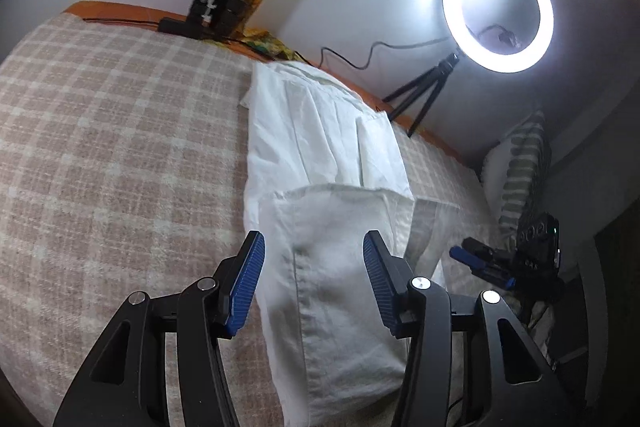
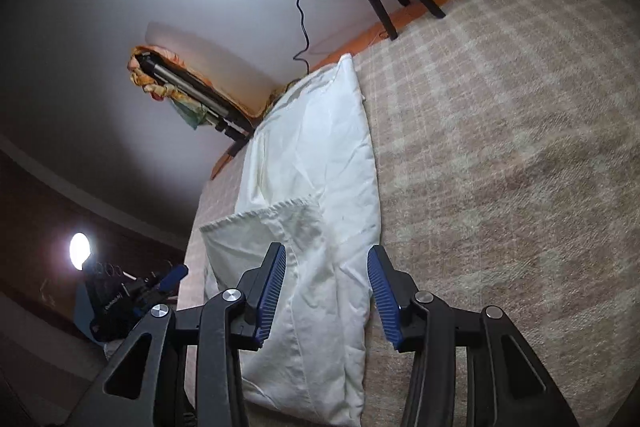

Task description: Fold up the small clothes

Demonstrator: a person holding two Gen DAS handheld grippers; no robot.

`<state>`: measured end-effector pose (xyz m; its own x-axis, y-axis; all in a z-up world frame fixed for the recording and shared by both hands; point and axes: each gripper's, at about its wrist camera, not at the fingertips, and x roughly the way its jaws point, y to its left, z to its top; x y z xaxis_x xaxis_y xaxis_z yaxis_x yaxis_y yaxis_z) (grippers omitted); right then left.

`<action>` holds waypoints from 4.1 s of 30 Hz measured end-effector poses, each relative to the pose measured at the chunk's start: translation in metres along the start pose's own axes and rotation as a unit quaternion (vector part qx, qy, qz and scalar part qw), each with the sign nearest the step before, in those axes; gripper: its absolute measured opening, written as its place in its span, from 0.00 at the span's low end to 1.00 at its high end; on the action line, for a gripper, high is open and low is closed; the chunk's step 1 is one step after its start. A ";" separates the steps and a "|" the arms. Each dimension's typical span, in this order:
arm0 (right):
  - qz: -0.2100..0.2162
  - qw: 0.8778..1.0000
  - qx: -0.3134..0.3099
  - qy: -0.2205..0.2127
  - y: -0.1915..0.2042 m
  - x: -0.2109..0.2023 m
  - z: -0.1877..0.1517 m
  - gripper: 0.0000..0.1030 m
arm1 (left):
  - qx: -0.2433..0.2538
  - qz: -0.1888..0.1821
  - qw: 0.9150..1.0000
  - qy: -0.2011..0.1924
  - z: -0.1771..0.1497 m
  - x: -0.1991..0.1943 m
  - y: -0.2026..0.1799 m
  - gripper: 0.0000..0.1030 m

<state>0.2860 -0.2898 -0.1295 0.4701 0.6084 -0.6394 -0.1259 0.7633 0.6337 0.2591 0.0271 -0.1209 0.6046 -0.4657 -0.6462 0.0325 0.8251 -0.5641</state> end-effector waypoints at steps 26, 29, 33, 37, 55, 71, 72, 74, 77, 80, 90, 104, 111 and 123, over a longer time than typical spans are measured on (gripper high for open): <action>-0.126 0.982 -0.137 0.002 0.049 0.011 -0.017 0.00 | 0.179 0.042 0.983 0.000 -0.034 0.038 -0.073 0.46; -0.171 0.975 -0.138 0.020 0.038 0.030 -0.016 0.00 | 0.202 0.078 0.976 0.007 -0.038 0.059 -0.067 0.46; -0.204 0.972 -0.116 0.027 0.020 0.036 -0.008 0.00 | 0.200 0.101 0.974 0.018 -0.038 0.076 -0.051 0.46; -0.185 0.975 -0.126 -0.010 0.030 0.018 -0.003 0.04 | 0.193 0.095 0.976 -0.011 -0.027 0.056 -0.058 0.46; -0.051 0.975 -0.217 -0.006 0.087 0.038 -0.002 0.26 | 0.130 0.116 0.982 -0.074 0.032 0.010 -0.009 0.46; -0.111 0.965 -0.235 0.045 0.069 0.071 0.019 0.36 | 0.124 0.095 0.987 -0.018 0.083 0.054 0.018 0.55; -0.098 0.966 -0.235 0.042 0.069 0.067 0.025 0.40 | 0.120 0.095 0.988 -0.019 0.092 0.058 0.022 0.55; -0.113 0.963 -0.243 0.024 0.067 0.063 0.039 0.46 | 0.106 0.085 0.991 -0.015 0.106 0.067 0.029 0.55; -0.103 0.962 -0.252 0.022 0.058 0.069 0.066 0.64 | 0.096 0.080 0.992 -0.005 0.123 0.086 0.040 0.56; -0.103 0.967 -0.234 0.018 0.040 0.083 0.096 0.64 | 0.073 0.057 0.996 0.016 0.135 0.106 0.051 0.56; -0.035 0.990 -0.138 0.003 -0.018 0.133 0.181 0.64 | 0.027 0.012 0.999 0.024 0.163 0.152 0.066 0.56; -0.006 0.987 -0.156 0.033 -0.002 0.166 0.199 0.04 | 0.043 -0.024 0.999 0.016 0.179 0.159 0.050 0.04; 0.009 0.981 -0.193 -0.010 0.026 0.122 0.197 0.00 | 0.074 -0.027 0.997 -0.017 0.183 0.114 0.028 0.03; 0.011 0.964 -0.258 -0.060 0.078 0.030 0.147 0.00 | 0.161 -0.017 0.985 -0.062 0.147 -0.005 -0.030 0.03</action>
<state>0.4189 -0.2441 -0.0353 0.5552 0.6205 -0.5538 -0.5406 0.7753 0.3266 0.3717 0.0516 -0.0255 0.6908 -0.4682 -0.5510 0.2928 0.8779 -0.3790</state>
